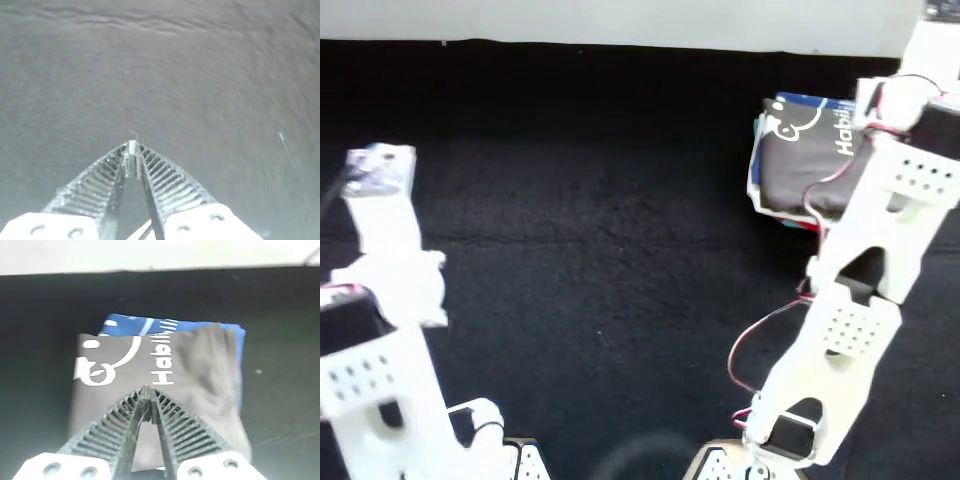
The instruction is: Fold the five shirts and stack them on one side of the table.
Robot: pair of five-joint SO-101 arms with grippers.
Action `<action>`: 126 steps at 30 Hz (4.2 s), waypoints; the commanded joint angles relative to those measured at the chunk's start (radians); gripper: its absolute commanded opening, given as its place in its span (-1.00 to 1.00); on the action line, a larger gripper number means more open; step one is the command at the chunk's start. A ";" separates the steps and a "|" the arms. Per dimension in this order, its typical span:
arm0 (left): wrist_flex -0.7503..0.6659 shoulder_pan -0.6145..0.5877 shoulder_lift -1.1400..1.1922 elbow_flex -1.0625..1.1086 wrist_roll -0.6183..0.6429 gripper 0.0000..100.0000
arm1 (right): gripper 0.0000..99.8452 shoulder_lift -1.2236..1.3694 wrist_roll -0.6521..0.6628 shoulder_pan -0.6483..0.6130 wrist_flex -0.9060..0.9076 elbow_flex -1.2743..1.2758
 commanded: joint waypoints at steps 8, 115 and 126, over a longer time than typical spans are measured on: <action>0.043 0.171 -0.484 0.341 -0.008 -0.98 | -0.98 -0.573 0.006 -0.177 0.027 0.426; -0.184 0.320 -0.832 1.090 0.282 -0.98 | -0.99 -2.451 -0.270 -0.311 -0.495 3.335; -0.184 0.320 -0.832 1.090 0.282 -0.98 | -0.99 -2.451 -0.270 -0.311 -0.495 3.335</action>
